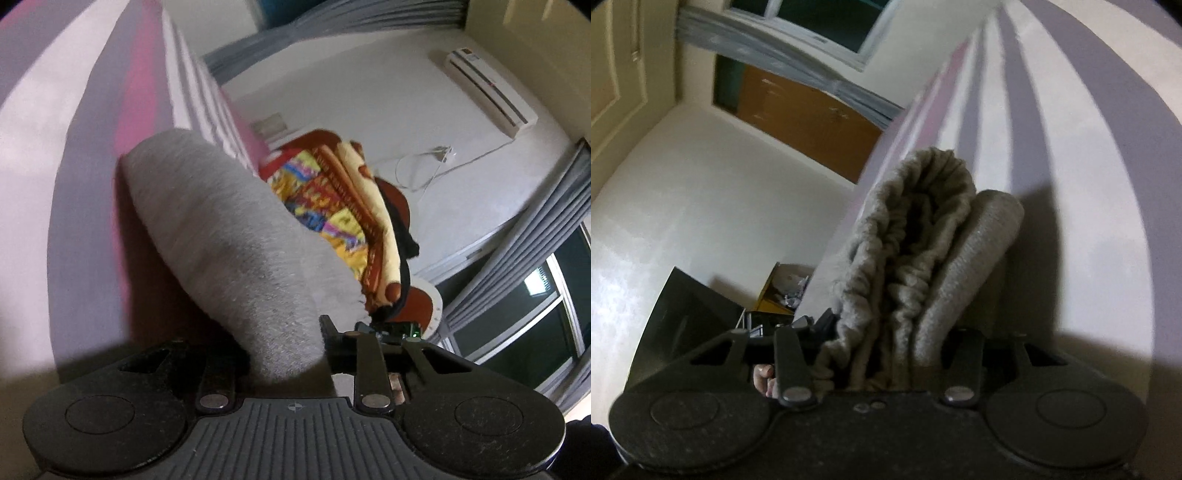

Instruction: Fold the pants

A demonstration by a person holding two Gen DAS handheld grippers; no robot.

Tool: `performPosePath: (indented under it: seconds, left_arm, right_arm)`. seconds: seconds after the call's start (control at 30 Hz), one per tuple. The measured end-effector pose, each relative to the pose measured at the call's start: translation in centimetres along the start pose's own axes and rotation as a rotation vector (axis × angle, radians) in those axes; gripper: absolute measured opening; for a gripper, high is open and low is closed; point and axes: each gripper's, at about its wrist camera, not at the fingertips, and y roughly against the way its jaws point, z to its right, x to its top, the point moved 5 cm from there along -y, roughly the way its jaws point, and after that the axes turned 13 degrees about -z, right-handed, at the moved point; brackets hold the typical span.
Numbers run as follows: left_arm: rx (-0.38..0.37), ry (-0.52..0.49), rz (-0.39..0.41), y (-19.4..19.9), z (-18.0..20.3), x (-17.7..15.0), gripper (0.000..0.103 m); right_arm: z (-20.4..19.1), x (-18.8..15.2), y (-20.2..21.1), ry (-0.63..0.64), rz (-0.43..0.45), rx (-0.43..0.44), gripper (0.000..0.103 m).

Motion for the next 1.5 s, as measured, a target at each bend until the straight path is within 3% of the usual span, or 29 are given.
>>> performPosePath:
  seconds: [0.2,0.37,0.47,0.53,0.57,0.63,0.73,0.83,0.9,0.93,1.0,1.03,1.1,1.13,1.27,1.33,1.5]
  left_arm:
    - [0.072,-0.026,0.062,0.9,-0.7,8.0,0.026]
    - [0.106,-0.053,0.121,1.7,-1.5,12.5,0.026]
    - [0.164,-0.002,0.092,1.3,-4.3,13.4,0.026]
    - [0.242,0.059,0.033,0.4,-7.0,12.8,0.027]
    - [0.289,0.078,0.001,-0.2,-8.3,12.3,0.027]
    - [0.259,0.064,0.037,0.0,-9.2,11.4,0.03]
    - [0.229,0.08,0.077,0.6,-9.5,11.1,0.034]
    - [0.277,0.054,0.084,1.1,-8.2,10.5,0.051]
    - [0.355,0.014,0.099,1.3,-6.8,9.6,0.072]
    - [0.409,-0.015,0.103,1.6,-5.9,9.0,0.078]
    - [0.546,-0.079,0.109,1.6,-4.0,7.5,0.1]
    - [0.619,-0.115,0.111,1.5,-3.1,6.8,0.103]
    - [0.818,-0.164,0.143,1.2,-2.1,5.7,0.103]
    - [0.878,-0.149,0.175,1.2,-1.6,5.5,0.103]
    - [0.956,-0.011,0.296,1.7,-0.2,4.4,0.103]
    - [0.985,0.001,0.327,1.5,1.4,3.3,0.103]
    - [1.045,-0.027,0.307,1.7,5.9,-0.1,0.103]
  right_arm:
    - [-0.2,7.7,-2.4,0.056,-0.008,-0.013,0.046]
    - [0.2,12.2,-4.1,0.088,0.021,-0.005,0.046]
    - [1.8,13.9,-5.2,0.055,0.012,-0.014,0.046]
    - [3.7,14.3,-7.0,0.002,-0.036,-0.071,0.046]
    - [4.9,14.3,-7.8,-0.032,-0.068,-0.106,0.048]
    - [7.7,13.6,-9.2,-0.111,-0.119,-0.182,0.05]
    - [8.4,12.7,-8.6,-0.113,-0.077,-0.112,0.053]
    - [8.4,11.9,-7.9,-0.101,-0.063,-0.111,0.057]
    - [8.1,11.3,-6.8,-0.104,-0.056,-0.118,0.06]
    - [8.0,10.6,-6.1,-0.102,-0.05,-0.13,0.062]
    - [7.2,9.8,-4.9,-0.098,-0.036,-0.154,0.07]
    - [6.9,9.4,-4.2,-0.093,-0.017,-0.18,0.076]
    - [5.8,8.3,-3.1,-0.069,0.019,-0.265,0.082]
    - [5.3,7.5,-2.7,-0.05,0.048,-0.316,0.085]
    - [3.0,4.1,-2.1,0.028,0.12,-0.562,0.092]
    - [1.3,2.4,-2.1,0.062,0.125,-0.621,0.092]
    - [-4.2,-0.6,-1.9,0.156,0.112,-0.735,0.092]
